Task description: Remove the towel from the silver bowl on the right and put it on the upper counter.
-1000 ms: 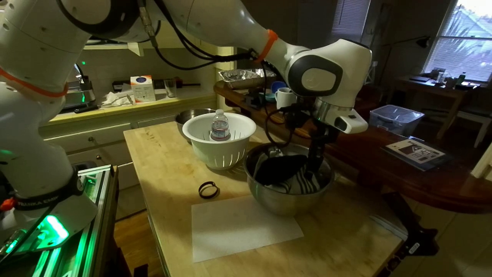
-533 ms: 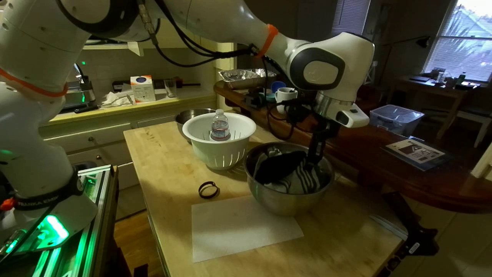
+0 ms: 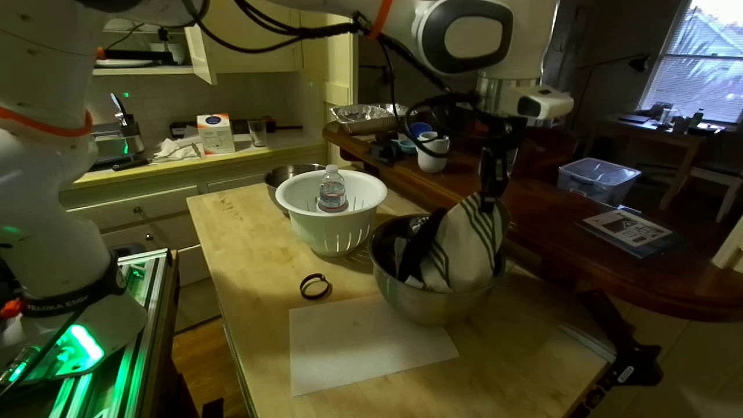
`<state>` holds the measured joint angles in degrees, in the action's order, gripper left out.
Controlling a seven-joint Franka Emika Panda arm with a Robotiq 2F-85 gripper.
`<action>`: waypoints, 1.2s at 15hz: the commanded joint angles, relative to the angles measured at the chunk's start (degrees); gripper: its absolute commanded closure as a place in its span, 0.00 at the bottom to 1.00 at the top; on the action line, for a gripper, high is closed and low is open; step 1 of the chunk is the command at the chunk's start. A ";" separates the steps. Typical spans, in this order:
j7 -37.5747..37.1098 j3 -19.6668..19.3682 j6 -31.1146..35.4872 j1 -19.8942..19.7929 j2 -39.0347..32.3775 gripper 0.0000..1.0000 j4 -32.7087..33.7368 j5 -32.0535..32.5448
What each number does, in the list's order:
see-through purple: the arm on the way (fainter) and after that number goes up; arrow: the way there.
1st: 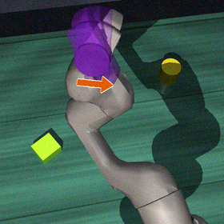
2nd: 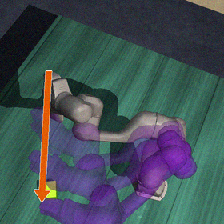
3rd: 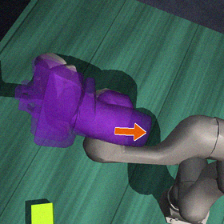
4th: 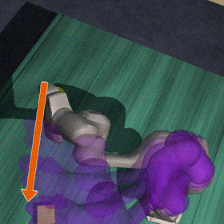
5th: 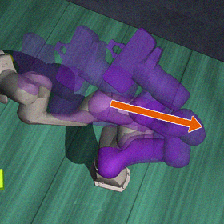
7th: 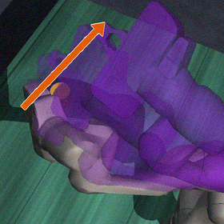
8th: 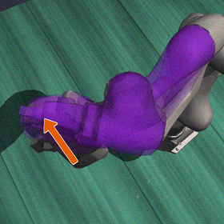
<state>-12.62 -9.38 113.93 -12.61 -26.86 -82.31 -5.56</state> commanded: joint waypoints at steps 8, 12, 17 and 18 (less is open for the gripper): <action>1.84 -1.48 4.02 0.44 16.45 0.98 -3.69 4.86; 1.82 -1.45 3.81 0.21 16.04 0.93 -2.68 4.14; -0.29 -1.63 4.67 0.33 13.85 0.98 -0.63 4.33; -2.35 -1.97 5.76 0.40 13.20 0.98 1.22 4.85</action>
<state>-11.34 -10.48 118.16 -12.63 -11.92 -85.26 -1.26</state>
